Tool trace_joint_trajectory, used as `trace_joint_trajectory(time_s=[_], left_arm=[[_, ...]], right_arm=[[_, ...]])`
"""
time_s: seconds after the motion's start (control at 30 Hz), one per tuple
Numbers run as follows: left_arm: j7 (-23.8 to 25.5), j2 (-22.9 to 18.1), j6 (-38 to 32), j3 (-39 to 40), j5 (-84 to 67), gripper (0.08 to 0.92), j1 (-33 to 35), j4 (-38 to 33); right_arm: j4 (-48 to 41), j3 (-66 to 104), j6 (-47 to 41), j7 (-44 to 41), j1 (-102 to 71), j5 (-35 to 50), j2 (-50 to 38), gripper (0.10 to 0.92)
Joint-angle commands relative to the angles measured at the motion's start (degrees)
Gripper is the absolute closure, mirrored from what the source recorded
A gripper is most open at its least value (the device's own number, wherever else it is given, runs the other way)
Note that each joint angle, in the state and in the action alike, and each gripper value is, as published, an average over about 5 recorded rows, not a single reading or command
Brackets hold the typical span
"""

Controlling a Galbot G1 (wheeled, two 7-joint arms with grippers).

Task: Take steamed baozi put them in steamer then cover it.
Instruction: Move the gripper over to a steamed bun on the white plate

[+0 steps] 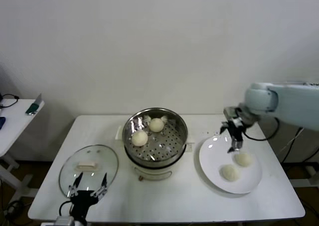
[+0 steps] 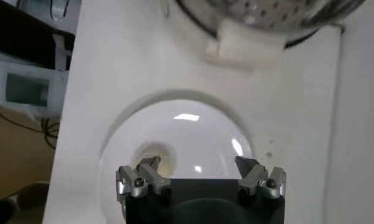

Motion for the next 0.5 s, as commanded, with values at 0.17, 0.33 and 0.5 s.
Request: trace_joint_trajectory(time_s=[0.17,0.33,0.5], left_arm=[[0.0,-0.3,0.1,0.1,0.5,0.177,0.2,0.2],[0.1,-0.7,0.2,0.3,1.1,0.177,0.6,0.2],[0.1,-0.8,0.3,0.3,1.3,0.177,0.8,0.2]], right_arm=[[-1.4,15.5,-2.6,3.3,-24.3,-10.4,-7.8,0.203],[-2.4,17.3,-3.8,4.5,-26.7,-11.1,-6.6,0.203],[-3.3,18.9,-5.0,5.5,-28.8,-10.9,-5.4,0.203]])
